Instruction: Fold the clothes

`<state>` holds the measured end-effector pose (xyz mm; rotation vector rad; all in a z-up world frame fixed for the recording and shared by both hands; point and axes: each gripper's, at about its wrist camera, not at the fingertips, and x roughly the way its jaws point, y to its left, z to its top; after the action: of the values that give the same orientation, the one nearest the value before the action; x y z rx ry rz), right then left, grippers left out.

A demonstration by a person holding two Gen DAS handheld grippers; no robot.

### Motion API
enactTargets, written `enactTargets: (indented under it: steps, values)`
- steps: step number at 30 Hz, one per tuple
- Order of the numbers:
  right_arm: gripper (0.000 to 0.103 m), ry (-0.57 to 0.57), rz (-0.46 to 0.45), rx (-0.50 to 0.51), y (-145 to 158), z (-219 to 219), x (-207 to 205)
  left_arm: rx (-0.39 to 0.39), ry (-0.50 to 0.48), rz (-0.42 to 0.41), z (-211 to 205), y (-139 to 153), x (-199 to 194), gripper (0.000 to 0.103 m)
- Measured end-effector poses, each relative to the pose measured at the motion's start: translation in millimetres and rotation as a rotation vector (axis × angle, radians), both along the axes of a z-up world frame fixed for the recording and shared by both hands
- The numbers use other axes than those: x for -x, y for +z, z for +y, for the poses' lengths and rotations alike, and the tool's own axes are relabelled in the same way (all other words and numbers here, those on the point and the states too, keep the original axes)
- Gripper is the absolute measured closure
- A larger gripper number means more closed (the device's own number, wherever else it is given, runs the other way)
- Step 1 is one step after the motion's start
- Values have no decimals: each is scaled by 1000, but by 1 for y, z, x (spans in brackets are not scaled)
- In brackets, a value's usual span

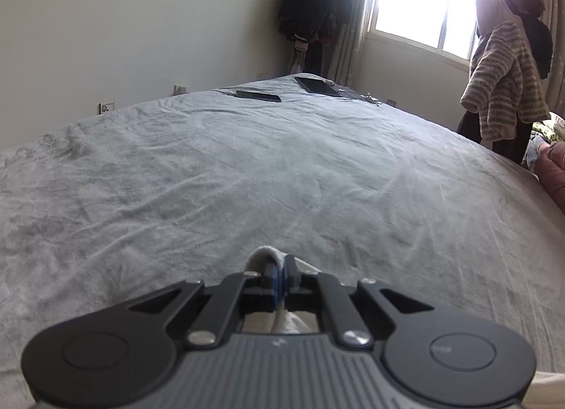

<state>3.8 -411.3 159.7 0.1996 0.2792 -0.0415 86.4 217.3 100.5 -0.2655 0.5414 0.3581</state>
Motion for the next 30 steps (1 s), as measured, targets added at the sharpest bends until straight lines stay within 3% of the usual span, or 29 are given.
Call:
enactTargets:
  steps: [6,9,14,18,20,24,30]
  values:
    - [102,-72,68,-15,-17,-12,-20,-5,2,6,-1,-1,-4,100]
    - [102,-85,50,11,-17,-7,-17,9,-5,6,-2,0,-6,100]
    - [102,-65,-106,32,-1,-4,9,9,5,-46,1,9,1,100]
    - [102,15,-280,-43,16,-8,33,43,26,-92,10,16,10,100]
    - [102,40,-319,-76,21,-11,38,49,27,-107,11,18,13,100]
    - [102,19,-289,-70,22,-13,30,29,21,-103,8,17,8,100]
    - [102,-48,-115,20,-10,1,-14,-77,12,-62,-8,7,-15,100]
